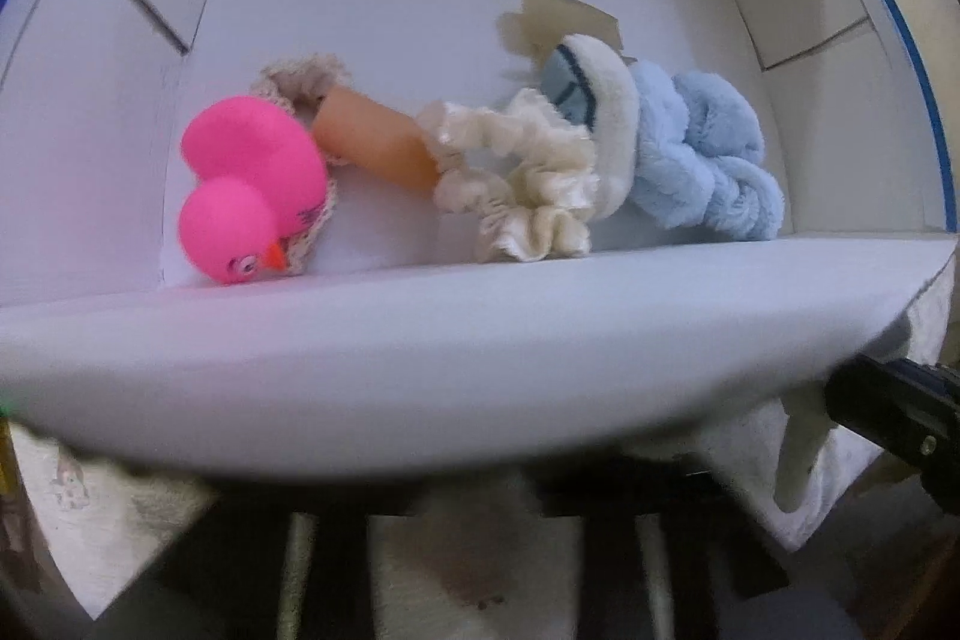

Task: Organize soft objects
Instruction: 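Grasp the white fluff with the right gripper while the left grasps the clear plastic bag, then carry the plastic bag and white fluff over the box with both grippers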

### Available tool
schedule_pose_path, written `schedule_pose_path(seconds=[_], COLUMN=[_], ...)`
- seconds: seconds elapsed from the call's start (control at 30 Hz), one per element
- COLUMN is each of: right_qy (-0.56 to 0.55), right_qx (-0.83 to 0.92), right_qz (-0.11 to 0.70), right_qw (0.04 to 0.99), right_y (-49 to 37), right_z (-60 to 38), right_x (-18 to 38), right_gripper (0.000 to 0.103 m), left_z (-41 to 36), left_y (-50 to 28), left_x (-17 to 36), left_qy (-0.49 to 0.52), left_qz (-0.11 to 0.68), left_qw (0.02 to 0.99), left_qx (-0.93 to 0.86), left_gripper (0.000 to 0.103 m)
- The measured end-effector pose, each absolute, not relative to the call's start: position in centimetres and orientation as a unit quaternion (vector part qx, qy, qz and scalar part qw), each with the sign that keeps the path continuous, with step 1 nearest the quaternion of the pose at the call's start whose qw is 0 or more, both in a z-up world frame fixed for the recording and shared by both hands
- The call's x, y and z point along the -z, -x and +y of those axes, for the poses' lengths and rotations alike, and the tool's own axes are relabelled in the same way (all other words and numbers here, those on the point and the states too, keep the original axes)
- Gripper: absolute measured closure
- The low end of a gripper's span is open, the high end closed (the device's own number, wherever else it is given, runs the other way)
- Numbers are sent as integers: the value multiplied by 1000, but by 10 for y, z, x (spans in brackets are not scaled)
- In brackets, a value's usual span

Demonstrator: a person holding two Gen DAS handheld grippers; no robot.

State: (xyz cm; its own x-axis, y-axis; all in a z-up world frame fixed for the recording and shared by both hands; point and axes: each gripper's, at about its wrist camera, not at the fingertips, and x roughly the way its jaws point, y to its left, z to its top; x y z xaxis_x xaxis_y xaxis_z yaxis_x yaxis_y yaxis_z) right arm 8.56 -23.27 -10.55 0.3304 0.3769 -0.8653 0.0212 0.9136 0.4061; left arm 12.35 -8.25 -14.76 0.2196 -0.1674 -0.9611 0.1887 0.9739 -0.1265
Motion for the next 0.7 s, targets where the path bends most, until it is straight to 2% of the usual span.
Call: schedule_pose_path(seconds=[0.43,0.7], right_qy=[-173,-171], right_qx=[-124,-143], right_qz=[570,559], right_qw=[793,799], right_y=[-92,-88], right_z=[-225,-221], right_x=[111,100], right_gripper=[74,74], left_z=[-28,23], left_y=[-117,-95], left_x=[136,106], left_qy=[31,82], left_qz=[610,587], left_qw=[787,800], left_qx=[91,98], left_gripper=[97,97])
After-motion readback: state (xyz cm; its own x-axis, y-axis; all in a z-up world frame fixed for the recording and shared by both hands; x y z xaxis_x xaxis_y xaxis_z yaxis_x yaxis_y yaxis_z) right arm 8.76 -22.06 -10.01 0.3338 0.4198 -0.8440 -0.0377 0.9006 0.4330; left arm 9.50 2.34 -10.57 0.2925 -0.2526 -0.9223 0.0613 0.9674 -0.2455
